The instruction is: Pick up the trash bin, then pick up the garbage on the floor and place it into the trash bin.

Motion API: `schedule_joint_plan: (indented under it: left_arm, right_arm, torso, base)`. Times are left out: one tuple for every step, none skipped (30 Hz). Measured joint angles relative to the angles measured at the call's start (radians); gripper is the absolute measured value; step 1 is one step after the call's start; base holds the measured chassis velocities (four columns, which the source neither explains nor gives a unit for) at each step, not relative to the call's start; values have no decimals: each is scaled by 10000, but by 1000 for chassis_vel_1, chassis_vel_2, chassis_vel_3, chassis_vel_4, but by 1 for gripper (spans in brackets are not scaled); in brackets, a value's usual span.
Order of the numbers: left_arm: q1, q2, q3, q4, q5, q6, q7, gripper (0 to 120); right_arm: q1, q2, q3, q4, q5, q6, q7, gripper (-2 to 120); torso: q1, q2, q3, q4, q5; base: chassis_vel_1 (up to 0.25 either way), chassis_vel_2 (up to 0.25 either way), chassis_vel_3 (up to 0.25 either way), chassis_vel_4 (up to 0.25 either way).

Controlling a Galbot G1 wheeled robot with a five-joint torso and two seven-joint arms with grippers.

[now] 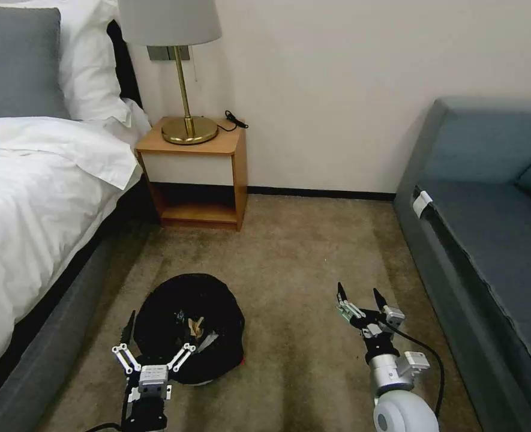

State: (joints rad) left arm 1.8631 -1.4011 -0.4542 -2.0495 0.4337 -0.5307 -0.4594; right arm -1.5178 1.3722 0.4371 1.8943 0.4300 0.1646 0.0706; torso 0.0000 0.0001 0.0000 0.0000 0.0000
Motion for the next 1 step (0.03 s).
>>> schedule_joint_plan:
  left_arm:
    - [0,0,1,0,-5,5,-1,100]
  right_arm:
    - [3,-1,-2,0,2,-2,-2,100]
  torso:
    - [0,0,0,0,0]
  base:
    - [0,0,0,0]
